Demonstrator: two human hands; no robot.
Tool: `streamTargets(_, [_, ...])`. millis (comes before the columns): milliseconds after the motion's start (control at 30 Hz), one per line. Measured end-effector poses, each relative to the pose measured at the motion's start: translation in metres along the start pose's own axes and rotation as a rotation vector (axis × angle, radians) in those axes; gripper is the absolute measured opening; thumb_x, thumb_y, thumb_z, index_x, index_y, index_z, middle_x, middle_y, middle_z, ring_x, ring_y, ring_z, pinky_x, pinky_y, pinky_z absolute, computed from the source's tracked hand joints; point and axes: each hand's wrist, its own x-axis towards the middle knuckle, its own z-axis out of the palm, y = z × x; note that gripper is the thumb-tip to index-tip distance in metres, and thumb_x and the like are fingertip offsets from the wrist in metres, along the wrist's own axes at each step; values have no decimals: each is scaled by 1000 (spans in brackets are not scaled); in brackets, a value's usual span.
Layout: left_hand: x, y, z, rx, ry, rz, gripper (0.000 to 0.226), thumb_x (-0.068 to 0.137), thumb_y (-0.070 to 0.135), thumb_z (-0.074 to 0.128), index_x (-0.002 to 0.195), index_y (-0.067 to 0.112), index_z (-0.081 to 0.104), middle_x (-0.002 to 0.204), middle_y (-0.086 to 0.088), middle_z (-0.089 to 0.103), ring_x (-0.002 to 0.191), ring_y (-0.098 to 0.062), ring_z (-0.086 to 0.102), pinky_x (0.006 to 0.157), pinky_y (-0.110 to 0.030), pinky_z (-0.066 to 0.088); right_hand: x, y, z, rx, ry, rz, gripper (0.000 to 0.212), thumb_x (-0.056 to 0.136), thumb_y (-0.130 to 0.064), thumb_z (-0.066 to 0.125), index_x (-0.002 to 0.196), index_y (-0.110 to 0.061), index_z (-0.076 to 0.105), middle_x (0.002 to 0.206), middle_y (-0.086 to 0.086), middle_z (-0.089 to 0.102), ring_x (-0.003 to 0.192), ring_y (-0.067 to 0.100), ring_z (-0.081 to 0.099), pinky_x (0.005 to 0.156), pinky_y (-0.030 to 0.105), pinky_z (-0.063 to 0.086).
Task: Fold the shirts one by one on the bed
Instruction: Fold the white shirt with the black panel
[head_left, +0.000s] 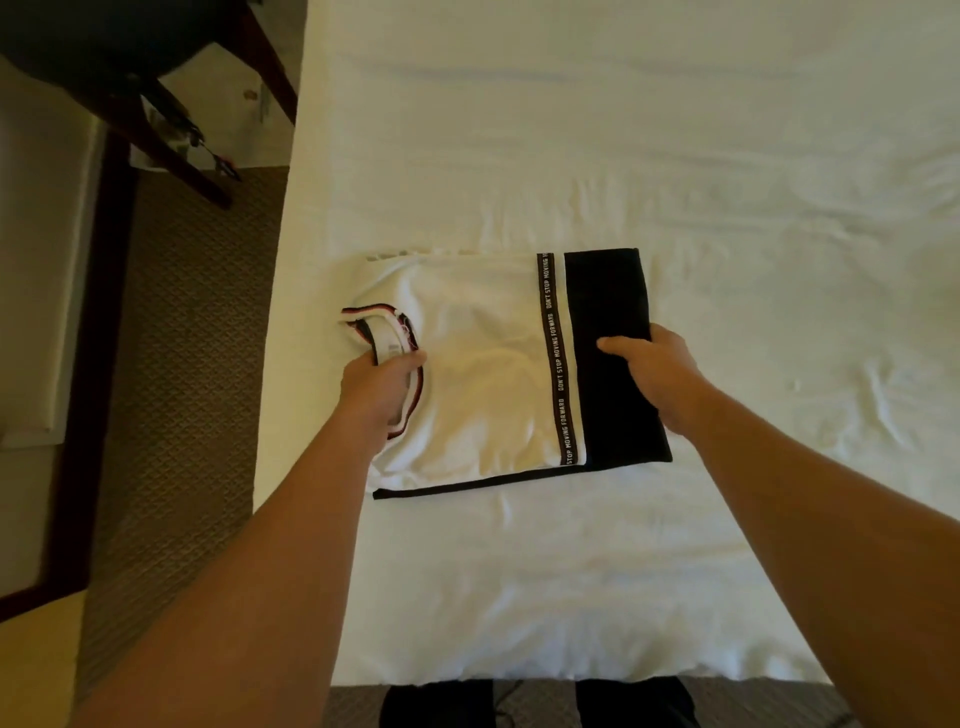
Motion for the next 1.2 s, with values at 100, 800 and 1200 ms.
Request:
streamTargets(100, [-5,-1,-9,-16,-56,93,37,89,17,75,125,17,65,109,-1,72,100,-22,69,94,-41,56,-13,-5,-1,-89,24,-86,32,99,-25,63,128,-18,55,111,2,67,96,23,68,71,34,56])
streamTargets(800, [-260,70,-223,-43,208,374,51,96,3,63,145,9,50,125,-3,60,119,-21,56,92,-32,42,-248,-168,33,-605,-135,-672,36,100,-34,60,129,-14,56,109,-1,62,91,18,59,59,19,42])
streamTargets(1200, [-383,-54,-327,-345,584,224,59,95,11,66,150,10,44,139,-8,57,130,-32,53,103,-40,44,-373,-188,138,-864,-423,-976,35,99,-32,61,129,-14,57,121,6,65,110,28,64,85,34,49])
